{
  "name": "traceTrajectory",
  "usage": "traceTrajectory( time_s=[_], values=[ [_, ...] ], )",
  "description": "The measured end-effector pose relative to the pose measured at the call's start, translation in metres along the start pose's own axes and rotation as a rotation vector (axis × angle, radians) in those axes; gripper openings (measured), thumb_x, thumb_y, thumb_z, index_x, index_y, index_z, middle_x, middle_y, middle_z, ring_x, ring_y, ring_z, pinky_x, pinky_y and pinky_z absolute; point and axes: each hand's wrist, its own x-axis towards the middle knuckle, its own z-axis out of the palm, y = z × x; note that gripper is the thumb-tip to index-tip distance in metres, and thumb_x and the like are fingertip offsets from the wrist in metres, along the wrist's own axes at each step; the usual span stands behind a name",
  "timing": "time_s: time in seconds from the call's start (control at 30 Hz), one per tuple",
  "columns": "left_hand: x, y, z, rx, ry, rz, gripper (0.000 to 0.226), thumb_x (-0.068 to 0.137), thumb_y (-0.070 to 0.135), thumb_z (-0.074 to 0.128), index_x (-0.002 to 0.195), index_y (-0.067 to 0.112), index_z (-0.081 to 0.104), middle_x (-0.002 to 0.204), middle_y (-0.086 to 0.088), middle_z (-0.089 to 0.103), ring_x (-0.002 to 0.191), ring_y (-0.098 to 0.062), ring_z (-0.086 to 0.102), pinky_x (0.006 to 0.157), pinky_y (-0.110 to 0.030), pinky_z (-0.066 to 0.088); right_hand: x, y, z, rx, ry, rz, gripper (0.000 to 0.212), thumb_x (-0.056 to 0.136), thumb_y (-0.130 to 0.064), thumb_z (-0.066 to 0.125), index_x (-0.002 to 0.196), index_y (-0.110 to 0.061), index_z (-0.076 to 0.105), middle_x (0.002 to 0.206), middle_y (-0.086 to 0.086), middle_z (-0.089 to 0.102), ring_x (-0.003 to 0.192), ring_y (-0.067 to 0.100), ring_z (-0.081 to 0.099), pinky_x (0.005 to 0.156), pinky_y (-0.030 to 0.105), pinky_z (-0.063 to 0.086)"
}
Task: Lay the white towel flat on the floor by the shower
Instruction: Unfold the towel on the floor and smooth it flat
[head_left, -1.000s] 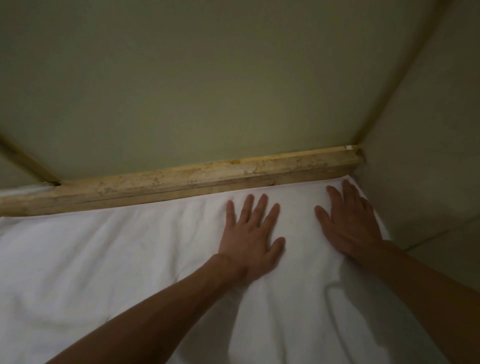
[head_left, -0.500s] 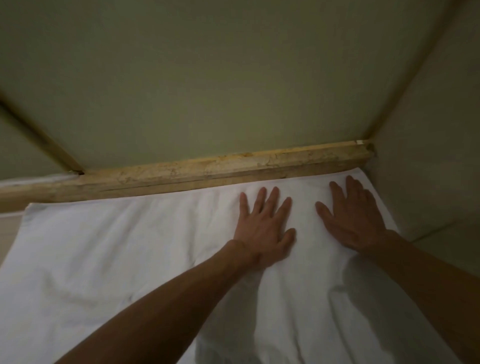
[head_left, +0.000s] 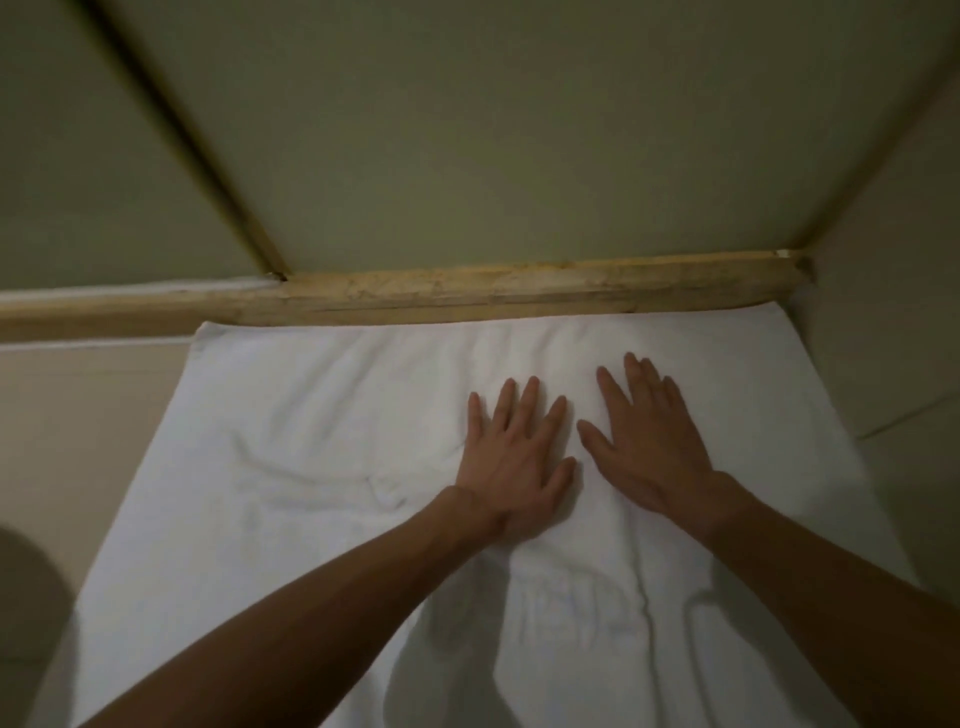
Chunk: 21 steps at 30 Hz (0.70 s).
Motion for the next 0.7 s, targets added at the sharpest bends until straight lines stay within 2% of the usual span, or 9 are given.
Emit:
traceTrajectory(
  time_s=[0.27,0.43,0.53,0.7],
  values=[
    [-0.062,-0.04,-0.001,-0.022,0.022,-0.144,0.074,0.086,0.062,-0.006,0.153,0.029,-0.003,0.161,-0.006,-0.013,0.145,-0.026,-0.02,0.115,-0.055,-0.012,-0.024,-0.094,0.004,0.07,-0.008,-0.165,0.064,0.098,-0.049,0.022,0.152,-0.018,0.008,0.16,0.013,0.001,0.148,0.026,-0.003,0.119,0.042,0.001],
    [-0.09,-0.066,0.0,-0.011,0.013,-0.192,0.068,0.094,0.06,0.007,0.152,0.03,-0.01,0.16,-0.006,-0.015,0.145,-0.028,-0.022,0.114,-0.057,-0.01,-0.034,-0.136,0.014,-0.012,-0.001,-0.261,0.06,0.1,-0.043,0.021,0.152,-0.017,0.007,0.161,0.012,0.001,0.148,0.028,-0.003,0.118,0.042,0.001],
    [-0.093,-0.07,0.003,0.008,-0.003,-0.179,0.067,0.092,0.058,0.002,0.152,0.031,-0.011,0.161,-0.007,-0.012,0.146,-0.029,-0.019,0.114,-0.059,-0.009,-0.036,-0.143,0.024,-0.05,-0.047,-0.236,0.061,0.101,-0.04,0.024,0.152,-0.015,0.003,0.16,0.013,-0.002,0.147,0.03,-0.004,0.118,0.044,0.001],
    [-0.094,-0.075,0.016,0.045,0.016,-0.194,0.066,0.093,0.061,0.002,0.151,0.034,-0.01,0.161,-0.004,-0.015,0.145,-0.027,-0.022,0.112,-0.062,-0.011,-0.04,-0.137,0.038,-0.099,-0.09,-0.193,0.063,0.099,-0.047,0.012,0.152,-0.018,-0.003,0.16,0.012,-0.009,0.147,0.03,-0.009,0.116,0.046,-0.004]
  ],
)
